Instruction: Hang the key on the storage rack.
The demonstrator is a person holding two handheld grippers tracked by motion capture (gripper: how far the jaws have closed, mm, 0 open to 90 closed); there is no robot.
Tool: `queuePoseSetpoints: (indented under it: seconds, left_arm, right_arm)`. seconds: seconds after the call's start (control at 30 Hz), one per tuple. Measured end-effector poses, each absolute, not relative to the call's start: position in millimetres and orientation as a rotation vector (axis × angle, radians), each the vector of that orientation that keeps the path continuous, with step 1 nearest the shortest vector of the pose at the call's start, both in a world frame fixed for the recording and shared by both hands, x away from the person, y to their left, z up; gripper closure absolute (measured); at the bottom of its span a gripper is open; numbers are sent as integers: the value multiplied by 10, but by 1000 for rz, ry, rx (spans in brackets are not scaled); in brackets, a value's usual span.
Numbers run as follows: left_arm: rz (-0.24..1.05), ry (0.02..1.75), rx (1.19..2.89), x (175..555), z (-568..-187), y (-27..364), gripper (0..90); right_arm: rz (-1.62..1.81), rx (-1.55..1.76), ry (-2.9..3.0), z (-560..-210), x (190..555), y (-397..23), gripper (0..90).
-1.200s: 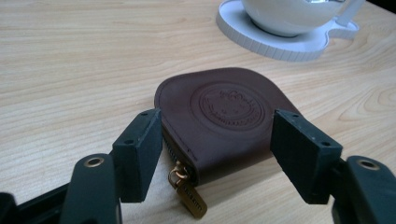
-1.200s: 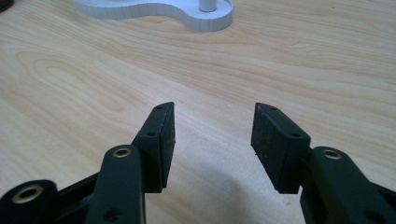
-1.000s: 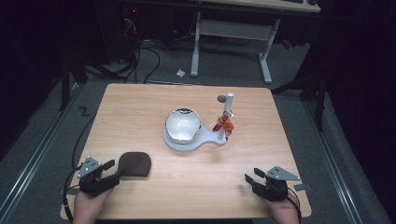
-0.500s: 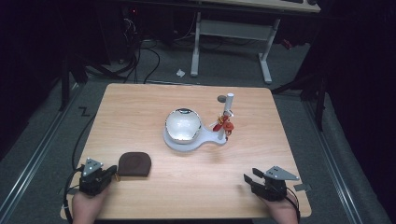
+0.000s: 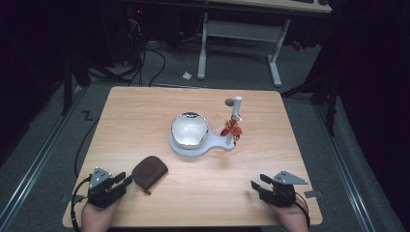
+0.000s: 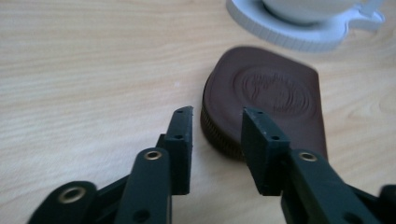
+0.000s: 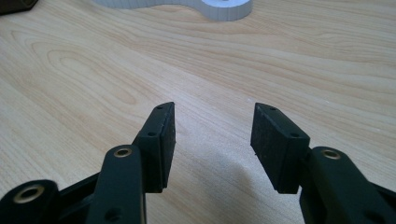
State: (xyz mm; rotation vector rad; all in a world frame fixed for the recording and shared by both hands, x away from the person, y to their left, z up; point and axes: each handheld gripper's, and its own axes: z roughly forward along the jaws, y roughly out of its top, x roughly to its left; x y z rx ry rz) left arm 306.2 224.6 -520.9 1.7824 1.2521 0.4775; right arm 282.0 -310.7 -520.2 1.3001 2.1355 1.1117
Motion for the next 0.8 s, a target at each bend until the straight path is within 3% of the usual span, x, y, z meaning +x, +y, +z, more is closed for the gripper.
queuePoseSetpoints:
  seconds: [0.27,0.4,0.7,0.8]
  left_arm:
    - [453,1284,1710,3208,-5178,2139,575]
    - [389,1305,1712,3214,-5284,2168,645]
    - [313,1333,1683,3253,-5336,2207,642]
    - [275,1337,1656,3246,-5369,2226,678]
  right_arm:
    - [1114,1329,2121,-5184,2806,-3120,484]
    - [1113,1338,2125,-5199,2805,-3130,483]
    - [1097,1344,2130,-5223,2831,-3111,459]
    - [1097,1343,2129,-5216,2822,-3094,457]
